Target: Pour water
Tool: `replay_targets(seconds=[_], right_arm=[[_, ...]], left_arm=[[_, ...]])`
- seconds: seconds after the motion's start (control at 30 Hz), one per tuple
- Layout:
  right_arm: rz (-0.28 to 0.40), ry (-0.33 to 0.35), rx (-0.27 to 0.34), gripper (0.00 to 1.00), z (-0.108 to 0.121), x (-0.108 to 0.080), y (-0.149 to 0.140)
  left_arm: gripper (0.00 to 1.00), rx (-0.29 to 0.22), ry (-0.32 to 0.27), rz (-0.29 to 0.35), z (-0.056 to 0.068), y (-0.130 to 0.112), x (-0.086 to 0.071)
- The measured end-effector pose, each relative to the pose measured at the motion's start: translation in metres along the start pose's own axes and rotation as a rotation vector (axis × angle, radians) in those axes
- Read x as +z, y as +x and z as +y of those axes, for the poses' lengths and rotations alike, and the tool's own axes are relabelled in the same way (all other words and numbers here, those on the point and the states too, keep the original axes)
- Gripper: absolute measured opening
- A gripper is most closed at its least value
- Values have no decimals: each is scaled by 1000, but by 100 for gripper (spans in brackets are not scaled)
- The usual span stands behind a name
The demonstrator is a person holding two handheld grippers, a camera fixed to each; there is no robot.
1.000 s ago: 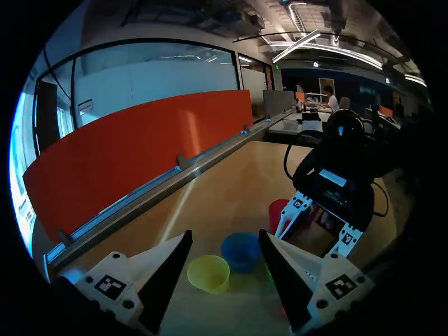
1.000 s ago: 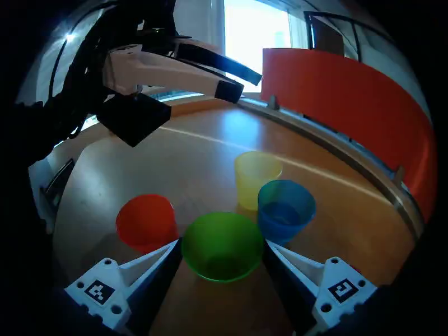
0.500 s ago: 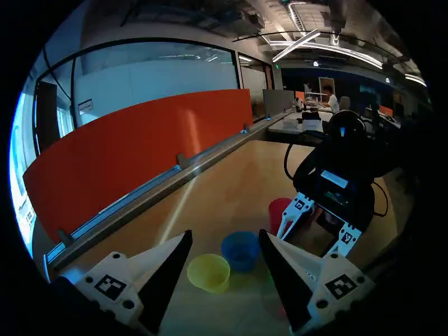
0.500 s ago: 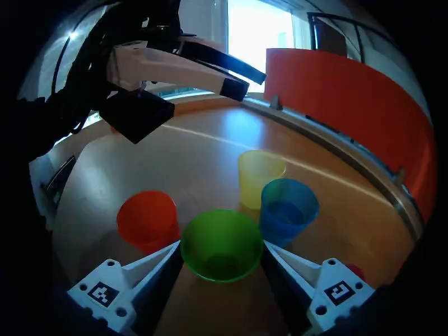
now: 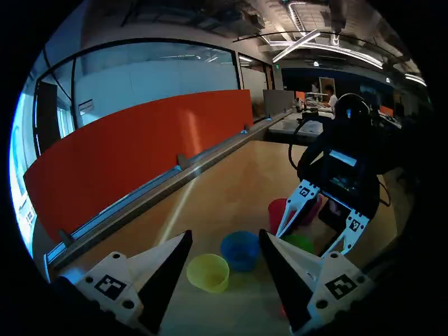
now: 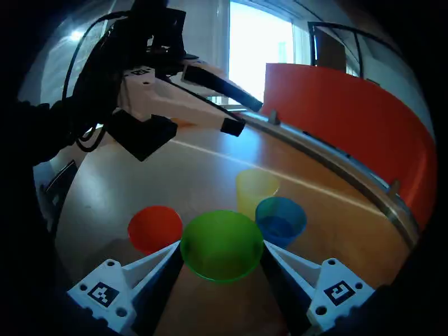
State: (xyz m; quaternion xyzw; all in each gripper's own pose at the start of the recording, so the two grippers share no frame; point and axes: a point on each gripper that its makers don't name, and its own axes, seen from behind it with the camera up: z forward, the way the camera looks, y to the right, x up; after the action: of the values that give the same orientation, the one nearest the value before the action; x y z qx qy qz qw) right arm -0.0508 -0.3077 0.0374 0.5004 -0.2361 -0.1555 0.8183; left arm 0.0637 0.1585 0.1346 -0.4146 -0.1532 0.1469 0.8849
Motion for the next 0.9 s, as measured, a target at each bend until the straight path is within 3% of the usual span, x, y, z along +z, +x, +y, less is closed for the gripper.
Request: replay_targets(seconds=[0.9], right_arm=[[153, -65, -21, 92, 10, -79, 52]], left_arm=[[88, 5, 4, 4, 7, 8, 0]])
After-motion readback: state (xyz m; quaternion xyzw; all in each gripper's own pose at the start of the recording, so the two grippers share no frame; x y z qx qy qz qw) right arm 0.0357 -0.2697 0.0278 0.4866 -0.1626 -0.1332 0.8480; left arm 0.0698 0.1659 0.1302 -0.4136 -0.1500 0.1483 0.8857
